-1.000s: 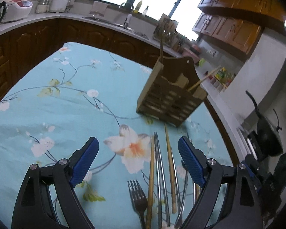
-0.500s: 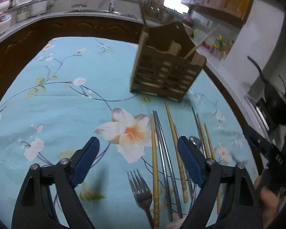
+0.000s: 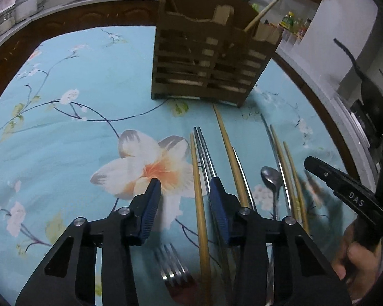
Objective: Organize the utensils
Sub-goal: 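Move both open tools back down to the loose utensils, then close the right tool on a wooden chopstick while the left tool grasps another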
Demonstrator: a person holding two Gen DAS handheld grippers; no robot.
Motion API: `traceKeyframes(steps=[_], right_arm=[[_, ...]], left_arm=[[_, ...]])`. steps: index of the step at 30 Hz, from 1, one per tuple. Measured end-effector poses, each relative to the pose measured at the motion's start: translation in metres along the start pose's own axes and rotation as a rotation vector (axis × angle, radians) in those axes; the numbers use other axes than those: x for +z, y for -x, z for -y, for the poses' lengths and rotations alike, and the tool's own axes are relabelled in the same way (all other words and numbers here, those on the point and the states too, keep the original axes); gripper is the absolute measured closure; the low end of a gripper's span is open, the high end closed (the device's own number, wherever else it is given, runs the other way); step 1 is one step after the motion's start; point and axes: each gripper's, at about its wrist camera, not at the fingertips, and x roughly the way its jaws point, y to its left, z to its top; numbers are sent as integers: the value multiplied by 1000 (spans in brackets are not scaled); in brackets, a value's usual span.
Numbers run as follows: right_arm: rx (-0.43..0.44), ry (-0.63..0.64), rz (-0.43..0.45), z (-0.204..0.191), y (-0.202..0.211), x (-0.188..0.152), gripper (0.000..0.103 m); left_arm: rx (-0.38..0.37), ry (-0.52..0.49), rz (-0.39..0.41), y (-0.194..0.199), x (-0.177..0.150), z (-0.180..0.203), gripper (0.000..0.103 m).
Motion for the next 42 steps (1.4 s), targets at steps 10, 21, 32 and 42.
traceKeyframes(steps=[10, 21, 32, 42], right_arm=[[-35, 23, -60, 3, -29, 6, 88], [-111, 139, -56, -15, -46, 19, 89], [-5, 61, -17, -6, -15, 22, 98], [85, 50, 156, -20, 73, 46, 98]], left_arm=[[4, -55, -46, -25, 11, 8, 78], [27, -93, -20, -36, 22, 9, 96], [-82, -3, 43, 0, 24, -6, 98], [-189, 37, 193, 86, 28, -12, 98]])
